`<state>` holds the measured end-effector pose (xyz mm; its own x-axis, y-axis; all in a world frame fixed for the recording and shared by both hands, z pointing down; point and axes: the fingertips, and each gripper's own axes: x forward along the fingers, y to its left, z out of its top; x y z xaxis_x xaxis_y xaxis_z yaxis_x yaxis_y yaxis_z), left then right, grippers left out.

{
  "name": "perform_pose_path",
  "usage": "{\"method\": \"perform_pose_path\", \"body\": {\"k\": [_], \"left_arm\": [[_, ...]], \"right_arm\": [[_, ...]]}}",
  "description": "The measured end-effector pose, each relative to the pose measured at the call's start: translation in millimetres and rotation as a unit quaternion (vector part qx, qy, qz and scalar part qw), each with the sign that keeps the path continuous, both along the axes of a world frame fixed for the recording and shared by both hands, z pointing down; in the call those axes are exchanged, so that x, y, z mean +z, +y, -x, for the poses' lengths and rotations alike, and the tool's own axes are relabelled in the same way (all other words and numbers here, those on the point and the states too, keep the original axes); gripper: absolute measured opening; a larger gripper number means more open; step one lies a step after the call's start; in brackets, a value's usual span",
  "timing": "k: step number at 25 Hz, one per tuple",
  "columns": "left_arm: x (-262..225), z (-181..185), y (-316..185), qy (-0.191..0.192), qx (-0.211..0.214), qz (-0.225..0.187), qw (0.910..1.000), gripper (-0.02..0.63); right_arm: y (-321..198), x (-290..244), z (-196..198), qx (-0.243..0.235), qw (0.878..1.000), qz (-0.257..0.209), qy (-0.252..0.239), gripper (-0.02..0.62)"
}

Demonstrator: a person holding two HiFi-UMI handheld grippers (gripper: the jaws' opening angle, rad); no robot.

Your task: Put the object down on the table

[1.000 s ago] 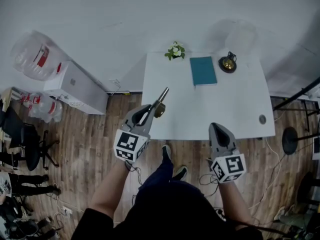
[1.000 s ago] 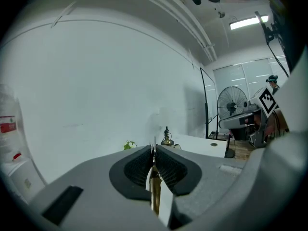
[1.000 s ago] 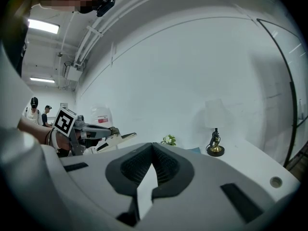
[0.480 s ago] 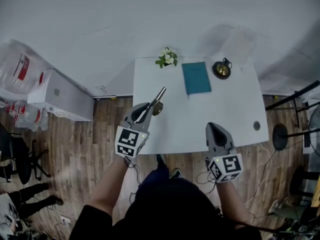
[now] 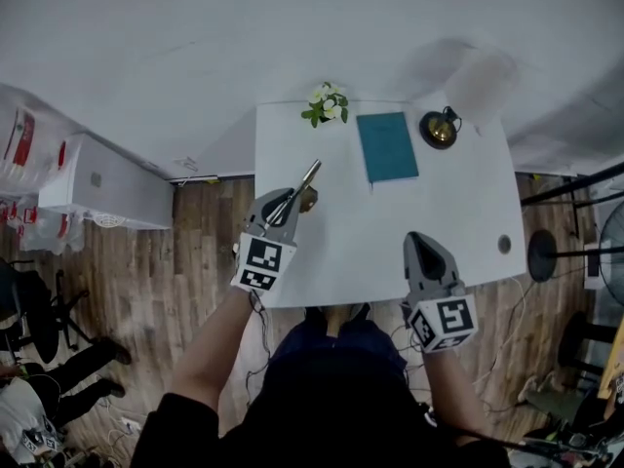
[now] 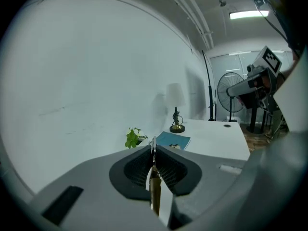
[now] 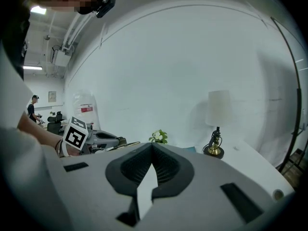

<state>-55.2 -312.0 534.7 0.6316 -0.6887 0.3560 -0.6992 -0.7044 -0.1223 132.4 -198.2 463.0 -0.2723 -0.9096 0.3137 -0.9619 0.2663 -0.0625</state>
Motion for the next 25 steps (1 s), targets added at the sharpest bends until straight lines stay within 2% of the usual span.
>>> {"method": "perform_pose_path", "body": {"k": [8,15,25], "left_arm": [[45.3,-20.5,-25.4,-0.082,-0.002,-0.011,0.9966,0.028],[92.8,-47.9,-37.8,-0.160,0.021,-0.035,0.9863,0.028],[138.8,-52.5,-37.9,-0.195,0.022,-0.042,0.9796,0.029]], "right_arm": [[-31.5,30.0,-17.2,-0.029,0.999,0.027,-0.020,0.006],[-49.6,51.1,-38.2,-0.037,0.998,0.053,-0.024,0.006],[-51.0,75.5,-47.8,-0.039,0.996,0.083,-0.016,0.006]]}}
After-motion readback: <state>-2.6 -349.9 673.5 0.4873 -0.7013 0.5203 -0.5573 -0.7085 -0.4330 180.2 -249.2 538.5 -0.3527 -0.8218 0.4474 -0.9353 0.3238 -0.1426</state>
